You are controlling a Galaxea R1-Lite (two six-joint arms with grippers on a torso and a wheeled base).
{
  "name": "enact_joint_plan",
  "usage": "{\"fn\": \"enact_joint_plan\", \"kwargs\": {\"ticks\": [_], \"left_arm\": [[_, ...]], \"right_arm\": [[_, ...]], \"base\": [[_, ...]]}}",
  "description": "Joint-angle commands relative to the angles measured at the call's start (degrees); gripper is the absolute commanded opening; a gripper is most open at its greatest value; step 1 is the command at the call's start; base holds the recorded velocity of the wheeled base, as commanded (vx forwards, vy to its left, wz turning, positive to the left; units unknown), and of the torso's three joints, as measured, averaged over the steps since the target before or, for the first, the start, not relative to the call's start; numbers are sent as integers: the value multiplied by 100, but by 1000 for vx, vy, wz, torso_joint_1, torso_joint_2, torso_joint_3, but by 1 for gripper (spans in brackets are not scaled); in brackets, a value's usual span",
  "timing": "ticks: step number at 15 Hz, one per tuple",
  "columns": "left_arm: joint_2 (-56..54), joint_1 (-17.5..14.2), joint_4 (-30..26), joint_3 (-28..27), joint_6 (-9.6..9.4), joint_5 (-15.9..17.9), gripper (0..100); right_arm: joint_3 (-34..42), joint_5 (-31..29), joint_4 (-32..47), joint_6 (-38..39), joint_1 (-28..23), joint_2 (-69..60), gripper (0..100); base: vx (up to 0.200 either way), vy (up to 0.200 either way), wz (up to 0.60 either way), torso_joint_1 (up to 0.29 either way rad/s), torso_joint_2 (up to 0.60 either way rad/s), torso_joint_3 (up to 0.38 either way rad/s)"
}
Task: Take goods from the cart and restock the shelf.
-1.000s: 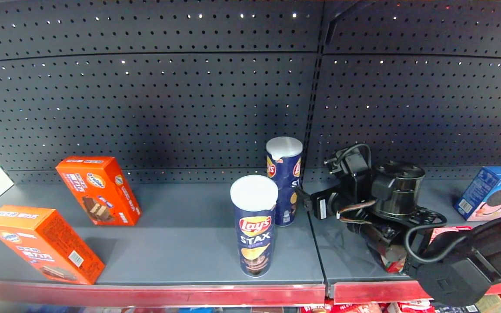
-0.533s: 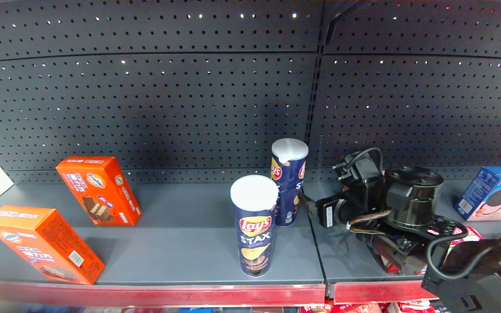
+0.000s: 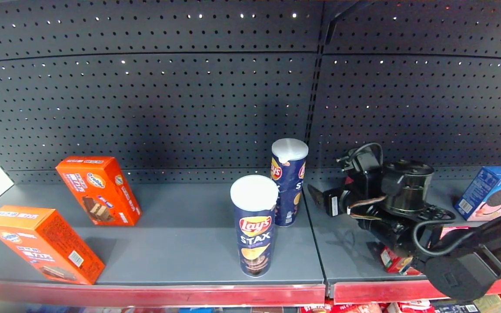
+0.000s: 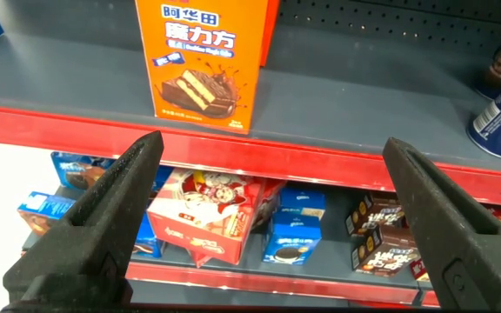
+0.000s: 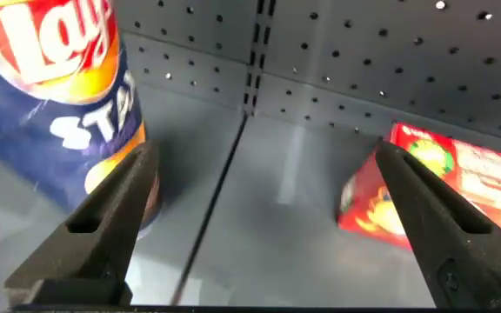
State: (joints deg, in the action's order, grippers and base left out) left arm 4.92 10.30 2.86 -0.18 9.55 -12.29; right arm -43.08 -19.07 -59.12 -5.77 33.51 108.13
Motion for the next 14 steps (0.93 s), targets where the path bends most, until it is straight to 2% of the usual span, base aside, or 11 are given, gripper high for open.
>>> {"fn": "enact_joint_plan", "kwargs": {"ticks": [1,7,14], "left_arm": [[8,-2,4,1,3,-2,100],[8,-2,4,1,-5,-2,100],[8,-2,4,1,3,-2,100]], "right_arm": [[-227,8,-20,-3,24,349,100],[-324,-1,-29,32,287,384,100],[63,-159,-29,49,525,41,100]], "base": [[0,0,0,0,0,0],[0,0,0,0,0,0],[0,0,0,0,0,0]]}}
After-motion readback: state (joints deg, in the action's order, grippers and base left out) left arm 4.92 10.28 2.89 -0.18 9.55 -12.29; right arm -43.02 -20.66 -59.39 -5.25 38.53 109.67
